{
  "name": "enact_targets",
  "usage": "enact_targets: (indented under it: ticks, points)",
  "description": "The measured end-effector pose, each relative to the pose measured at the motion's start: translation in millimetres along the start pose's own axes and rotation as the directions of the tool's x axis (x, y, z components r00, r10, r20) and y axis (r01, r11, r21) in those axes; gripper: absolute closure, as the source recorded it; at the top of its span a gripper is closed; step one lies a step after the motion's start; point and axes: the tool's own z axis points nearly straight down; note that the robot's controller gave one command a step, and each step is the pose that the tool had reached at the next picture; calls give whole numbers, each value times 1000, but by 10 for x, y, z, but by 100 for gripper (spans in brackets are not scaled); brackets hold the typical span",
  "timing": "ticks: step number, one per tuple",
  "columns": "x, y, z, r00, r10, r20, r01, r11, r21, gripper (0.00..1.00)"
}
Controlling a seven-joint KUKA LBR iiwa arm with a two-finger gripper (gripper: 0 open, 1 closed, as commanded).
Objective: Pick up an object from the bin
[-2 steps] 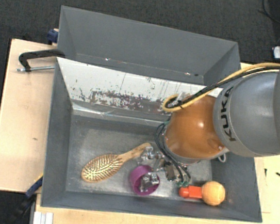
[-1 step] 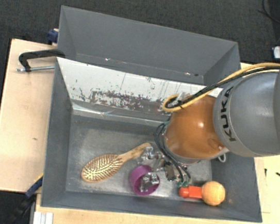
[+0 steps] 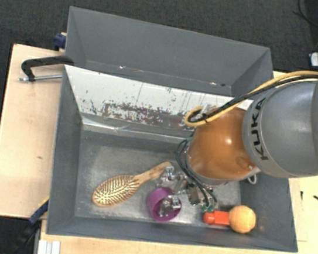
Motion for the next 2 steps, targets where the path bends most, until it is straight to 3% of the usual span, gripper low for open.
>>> enact_targets:
  ticks: [2]
  points:
    - [19,-4,-308,1000,1,-2,-1,1000,2,100]
